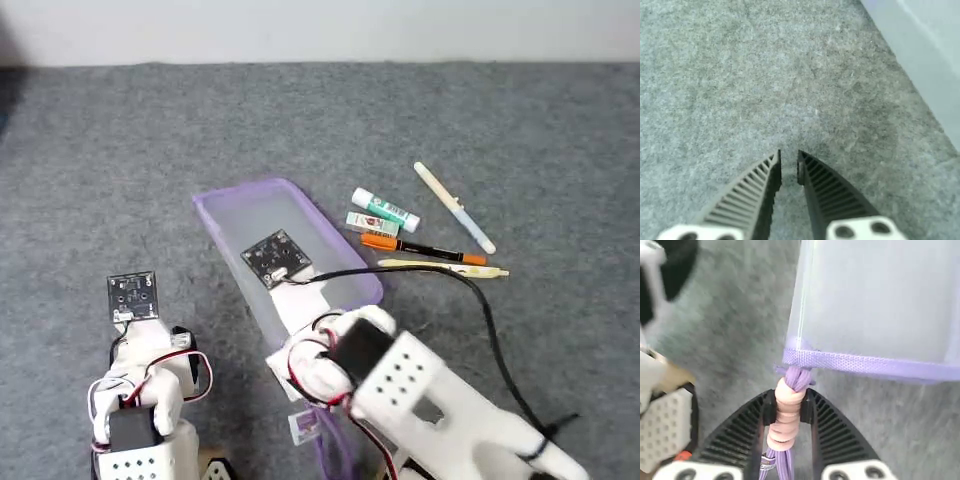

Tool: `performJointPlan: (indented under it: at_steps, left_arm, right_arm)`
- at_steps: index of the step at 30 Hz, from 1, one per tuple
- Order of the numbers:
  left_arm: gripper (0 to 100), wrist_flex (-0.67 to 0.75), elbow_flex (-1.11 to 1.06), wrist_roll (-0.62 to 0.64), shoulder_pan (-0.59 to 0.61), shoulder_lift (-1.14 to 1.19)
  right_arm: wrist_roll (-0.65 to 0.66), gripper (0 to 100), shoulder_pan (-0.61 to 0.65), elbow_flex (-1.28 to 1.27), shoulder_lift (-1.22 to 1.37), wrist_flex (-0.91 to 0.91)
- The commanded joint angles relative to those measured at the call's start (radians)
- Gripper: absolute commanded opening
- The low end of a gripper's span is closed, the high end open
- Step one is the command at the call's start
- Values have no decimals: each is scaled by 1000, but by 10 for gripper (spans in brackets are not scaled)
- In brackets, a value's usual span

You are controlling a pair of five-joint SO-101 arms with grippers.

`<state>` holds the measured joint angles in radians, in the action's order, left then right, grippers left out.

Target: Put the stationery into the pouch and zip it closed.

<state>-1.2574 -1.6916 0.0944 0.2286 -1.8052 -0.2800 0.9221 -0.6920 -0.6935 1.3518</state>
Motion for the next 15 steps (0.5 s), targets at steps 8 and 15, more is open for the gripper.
performJointPlan:
  at_steps: [8,15]
  left_arm:
    - [55,-3,10,8,5,-12]
    - [55,-3,10,8,5,-12]
  right_arm:
    - [14,8,-10,158,-81,-53]
    - [15,8,-7,157,-71,-127]
